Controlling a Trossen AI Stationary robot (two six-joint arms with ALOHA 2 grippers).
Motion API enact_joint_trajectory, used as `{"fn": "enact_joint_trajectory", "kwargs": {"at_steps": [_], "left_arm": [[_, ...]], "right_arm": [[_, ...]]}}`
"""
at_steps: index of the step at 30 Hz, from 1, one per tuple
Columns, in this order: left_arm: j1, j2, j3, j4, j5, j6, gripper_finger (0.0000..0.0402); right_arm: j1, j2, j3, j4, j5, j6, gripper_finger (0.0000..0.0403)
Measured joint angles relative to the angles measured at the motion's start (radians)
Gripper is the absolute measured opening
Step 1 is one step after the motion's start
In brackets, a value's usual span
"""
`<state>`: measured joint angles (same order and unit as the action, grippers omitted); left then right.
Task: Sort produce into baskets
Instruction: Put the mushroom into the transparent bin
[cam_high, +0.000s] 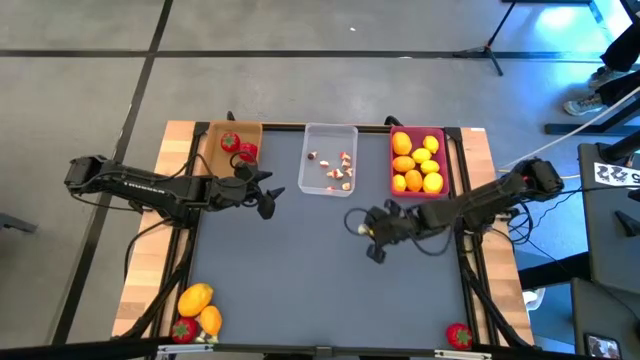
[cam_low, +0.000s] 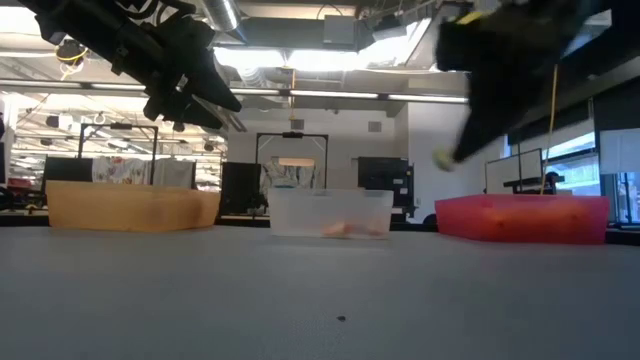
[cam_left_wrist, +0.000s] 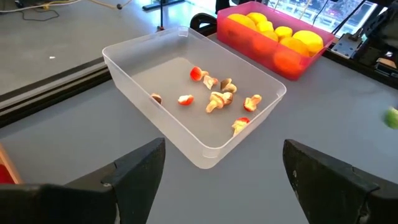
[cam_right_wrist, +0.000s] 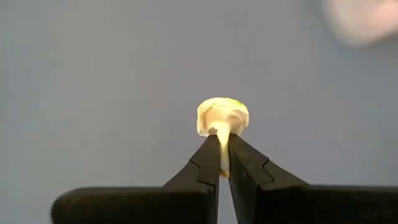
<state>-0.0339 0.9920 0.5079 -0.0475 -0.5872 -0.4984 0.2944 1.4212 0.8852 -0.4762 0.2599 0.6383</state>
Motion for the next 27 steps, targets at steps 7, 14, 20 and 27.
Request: {"fn": "enact_joint_trajectory", "kwargs": {"at_steps": [7,14,20,27], "left_arm": [[0.0,0.0,0.0,0.007,-0.001,0.017,0.0318],[-0.002,0.0,0.0,0.007,0.0,0.029,0.0318],[-0.038,0.0,0.0,0.0,0.027,0.043,0.0318],[-0.097,0.0,0.0,-0.001,0.033,0.054,0.0318]], "right_arm": [[-0.156,0.0,0.0,0.182,0.11,-0.15,0.0023],[-0.314,0.017,0.0,0.317,0.116,-0.266,0.0023],[-0.435,0.059,0.0,0.385,0.124,-0.273,0.0023],[-0.5,0.101,0.0,0.46,0.085,-0.304,0.0059]]}}
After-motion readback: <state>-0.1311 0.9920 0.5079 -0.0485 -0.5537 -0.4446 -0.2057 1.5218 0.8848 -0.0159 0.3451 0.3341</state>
